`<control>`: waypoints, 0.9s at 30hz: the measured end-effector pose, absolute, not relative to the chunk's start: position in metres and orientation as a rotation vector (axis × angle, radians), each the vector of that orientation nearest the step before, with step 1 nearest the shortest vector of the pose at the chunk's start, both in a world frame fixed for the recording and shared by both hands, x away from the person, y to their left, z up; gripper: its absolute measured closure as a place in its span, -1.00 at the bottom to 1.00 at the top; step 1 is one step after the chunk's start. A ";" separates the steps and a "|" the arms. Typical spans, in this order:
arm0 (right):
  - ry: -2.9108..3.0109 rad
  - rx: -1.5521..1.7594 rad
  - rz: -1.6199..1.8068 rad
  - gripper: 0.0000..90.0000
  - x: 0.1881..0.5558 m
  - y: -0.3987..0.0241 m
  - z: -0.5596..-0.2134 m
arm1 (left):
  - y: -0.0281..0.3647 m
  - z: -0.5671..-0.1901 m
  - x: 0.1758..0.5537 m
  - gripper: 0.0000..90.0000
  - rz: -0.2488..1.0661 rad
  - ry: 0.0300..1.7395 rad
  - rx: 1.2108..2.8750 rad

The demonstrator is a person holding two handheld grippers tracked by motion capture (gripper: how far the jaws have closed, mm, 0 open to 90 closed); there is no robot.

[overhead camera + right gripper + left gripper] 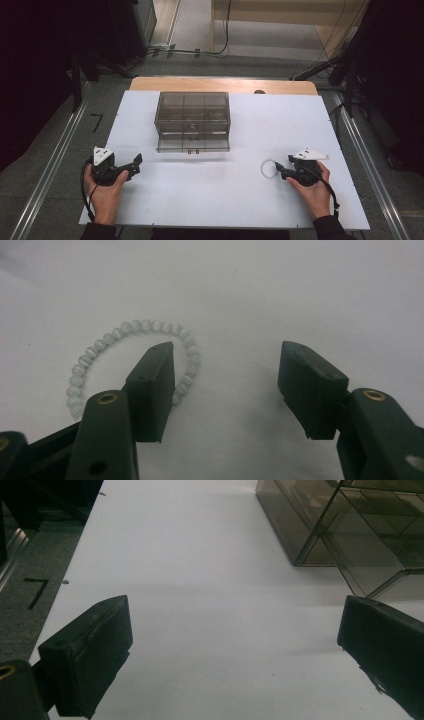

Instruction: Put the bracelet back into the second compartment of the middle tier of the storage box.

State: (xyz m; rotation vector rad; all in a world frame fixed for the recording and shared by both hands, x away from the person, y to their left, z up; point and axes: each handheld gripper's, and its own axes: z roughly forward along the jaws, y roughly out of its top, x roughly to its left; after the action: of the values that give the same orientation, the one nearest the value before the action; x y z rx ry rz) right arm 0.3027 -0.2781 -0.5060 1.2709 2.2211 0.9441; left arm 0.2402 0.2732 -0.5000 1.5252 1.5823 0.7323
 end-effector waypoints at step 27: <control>2.206 1.333 0.932 0.66 0.297 -0.263 -0.507 | 0.273 -0.501 0.241 -0.97 0.722 1.592 1.530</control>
State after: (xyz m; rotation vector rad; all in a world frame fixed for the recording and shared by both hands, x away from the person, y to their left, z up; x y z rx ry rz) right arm 0.2974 -0.2633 -0.5074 1.3333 2.2064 0.9318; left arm 0.2409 0.2727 -0.5013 1.5296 1.5917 0.7222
